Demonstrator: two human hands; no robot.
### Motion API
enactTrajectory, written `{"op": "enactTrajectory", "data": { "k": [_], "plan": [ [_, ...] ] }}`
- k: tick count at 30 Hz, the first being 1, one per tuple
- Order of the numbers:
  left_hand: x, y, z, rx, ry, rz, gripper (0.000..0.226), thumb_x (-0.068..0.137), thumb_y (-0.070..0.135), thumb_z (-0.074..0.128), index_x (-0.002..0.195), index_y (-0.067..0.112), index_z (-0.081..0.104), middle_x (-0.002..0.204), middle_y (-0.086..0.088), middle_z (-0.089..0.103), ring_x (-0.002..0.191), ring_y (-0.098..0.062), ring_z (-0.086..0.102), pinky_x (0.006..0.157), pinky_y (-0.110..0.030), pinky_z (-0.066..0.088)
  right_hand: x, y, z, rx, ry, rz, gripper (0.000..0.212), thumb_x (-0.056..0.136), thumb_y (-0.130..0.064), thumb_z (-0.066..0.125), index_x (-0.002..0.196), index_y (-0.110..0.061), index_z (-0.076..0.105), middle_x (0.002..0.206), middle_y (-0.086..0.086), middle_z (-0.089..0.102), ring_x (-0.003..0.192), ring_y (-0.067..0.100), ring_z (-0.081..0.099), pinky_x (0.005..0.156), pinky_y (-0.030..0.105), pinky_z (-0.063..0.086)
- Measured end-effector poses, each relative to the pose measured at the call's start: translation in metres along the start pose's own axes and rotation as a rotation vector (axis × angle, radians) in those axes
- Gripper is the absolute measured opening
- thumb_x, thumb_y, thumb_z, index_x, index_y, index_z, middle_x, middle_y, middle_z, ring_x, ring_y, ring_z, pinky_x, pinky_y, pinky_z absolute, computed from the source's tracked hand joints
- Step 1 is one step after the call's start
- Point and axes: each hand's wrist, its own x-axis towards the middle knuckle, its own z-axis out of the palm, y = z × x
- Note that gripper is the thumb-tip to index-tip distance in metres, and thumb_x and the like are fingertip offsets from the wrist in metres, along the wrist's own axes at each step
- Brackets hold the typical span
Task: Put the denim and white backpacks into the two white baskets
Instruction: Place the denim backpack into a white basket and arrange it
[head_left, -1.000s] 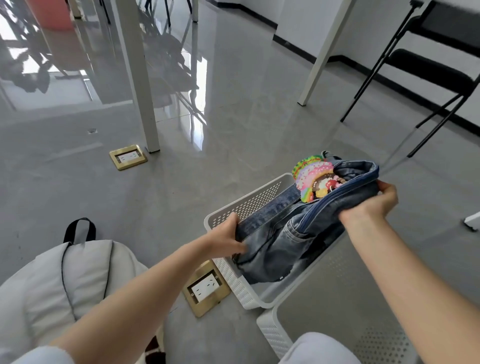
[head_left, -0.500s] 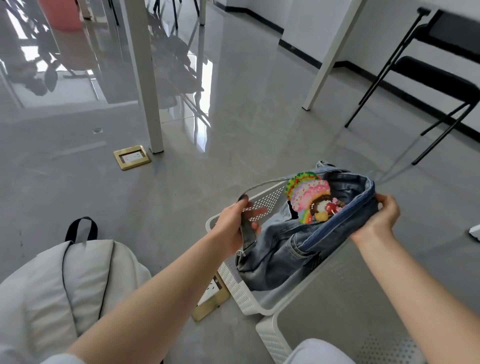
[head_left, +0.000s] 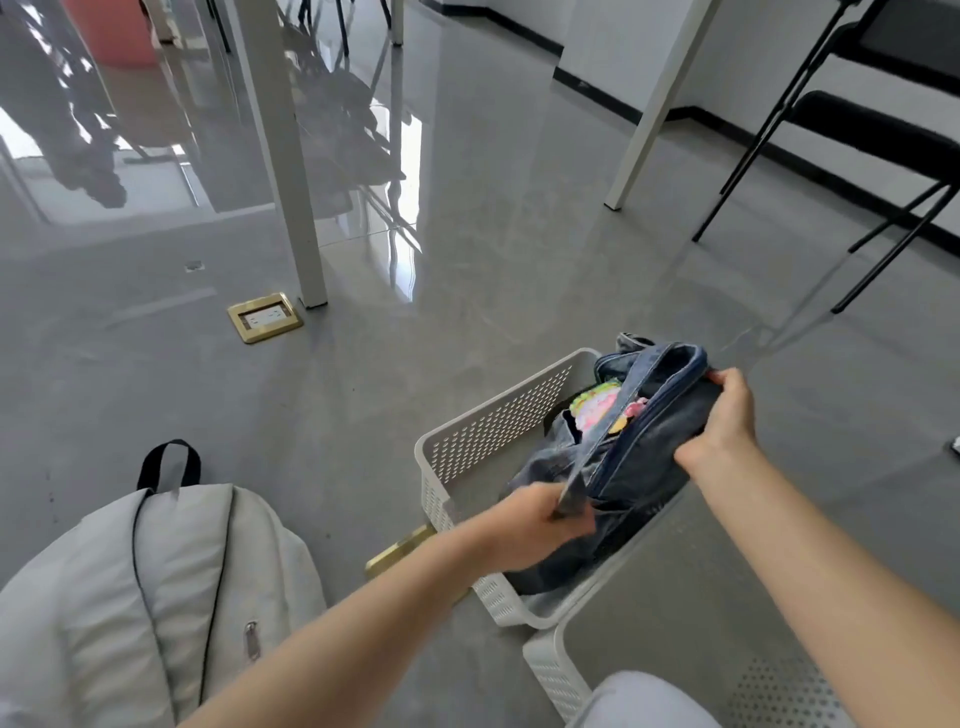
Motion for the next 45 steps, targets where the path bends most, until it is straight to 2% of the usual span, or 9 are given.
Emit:
{"op": "enactTrajectory", "data": {
  "k": [10,12,15,23,27,33,38,43,45],
  "plan": [
    [0.002,-0.065,-0.003,0.598,0.256,-0.206,0.026,0.089,0.013,0.054,0.114,0.013,0.047,0.114,-0.008,0.049,0.105,-0.03,0.051,0.084,-0.047,0.051,-0.004,-0.036,0.002,0.408,-0.017,-0.087,0.056,0.089,-0.019,0.029,0.06,-0.004,0.074,0.064,0.015,0.074,0.078,0.029,0.066,0.073,0.032,0.05],
    [0.004,-0.058,-0.003,0.576,0.289,-0.272,0.019,0.091,0.008,0.048,0.108,0.011,0.04,0.107,-0.011,0.053,0.095,-0.035,0.059,0.076,-0.049,0.053,-0.006,-0.04,0.006,0.451,0.007,-0.099,0.046,0.071,-0.018,0.036,0.086,0.001,0.075,0.086,0.02,0.076,0.089,0.034,0.068,0.082,0.036,0.053],
    [0.007,-0.037,0.0,0.38,0.422,-0.372,0.009,0.093,0.005,0.037,0.097,0.012,0.033,0.098,-0.014,0.058,0.085,-0.037,0.059,0.066,-0.043,0.043,0.0,-0.044,0.013,0.475,0.008,-0.117,0.076,0.057,-0.025,0.036,0.122,0.008,0.061,0.118,0.028,0.065,0.099,0.038,0.068,0.094,0.041,0.052],
    [0.005,0.018,0.01,-0.901,0.54,-0.391,0.021,0.088,0.005,0.053,0.107,0.011,0.049,0.112,-0.019,0.062,0.086,-0.032,0.072,0.061,-0.042,0.063,0.013,-0.022,0.03,0.4,0.121,-0.081,0.054,0.091,-0.029,0.028,0.116,-0.001,0.066,0.108,0.016,0.068,0.098,0.034,0.065,0.082,0.034,0.053],
    [-0.002,0.012,0.006,-0.48,0.567,-0.173,0.015,0.086,0.014,0.058,0.099,0.02,0.053,0.086,-0.002,0.063,0.078,-0.019,0.062,0.07,-0.043,0.061,0.001,0.023,0.023,0.195,0.105,-0.02,0.03,0.087,-0.026,0.042,0.077,-0.01,0.064,0.082,0.011,0.063,0.086,0.032,0.065,0.076,0.033,0.051],
    [-0.023,0.003,-0.014,-0.075,0.227,-0.163,0.057,0.082,0.006,0.052,0.134,0.028,0.042,0.131,0.004,0.054,0.095,-0.02,0.064,0.081,-0.036,0.055,-0.011,0.054,0.016,-0.079,-0.165,0.002,0.027,0.087,-0.011,0.05,0.108,0.003,0.061,0.096,0.02,0.067,0.081,0.03,0.067,0.068,0.037,0.057],
    [-0.03,-0.005,-0.049,0.367,0.451,-0.031,0.05,0.083,-0.013,0.044,0.105,0.019,0.076,0.124,0.005,0.059,0.112,-0.016,0.059,0.102,-0.032,0.048,-0.034,0.069,0.003,-0.483,-0.336,-0.054,0.019,0.086,-0.016,0.061,0.104,-0.018,0.058,0.104,0.011,0.07,0.088,0.023,0.069,0.08,0.043,0.058],
    [-0.021,0.016,-0.075,-0.426,0.555,-0.263,0.021,0.1,0.018,0.044,0.112,0.012,0.059,0.111,-0.01,0.067,0.089,-0.025,0.068,0.081,-0.042,0.06,-0.066,0.076,0.0,-0.814,-0.57,-0.155,0.041,0.093,-0.022,0.058,0.128,-0.035,0.041,0.107,-0.014,0.058,0.097,0.001,0.058,0.074,0.013,0.051],
    [-0.013,0.022,-0.086,-0.616,0.453,-0.428,0.044,0.099,0.046,0.037,0.11,0.009,0.058,0.102,-0.012,0.069,0.083,-0.03,0.069,0.073,-0.041,0.059,-0.075,0.08,-0.003,-0.896,-0.674,-0.162,0.042,0.094,-0.02,0.056,0.129,-0.037,0.039,0.106,-0.022,0.053,0.095,-0.008,0.053,0.068,0.004,0.046]
  ]
}}
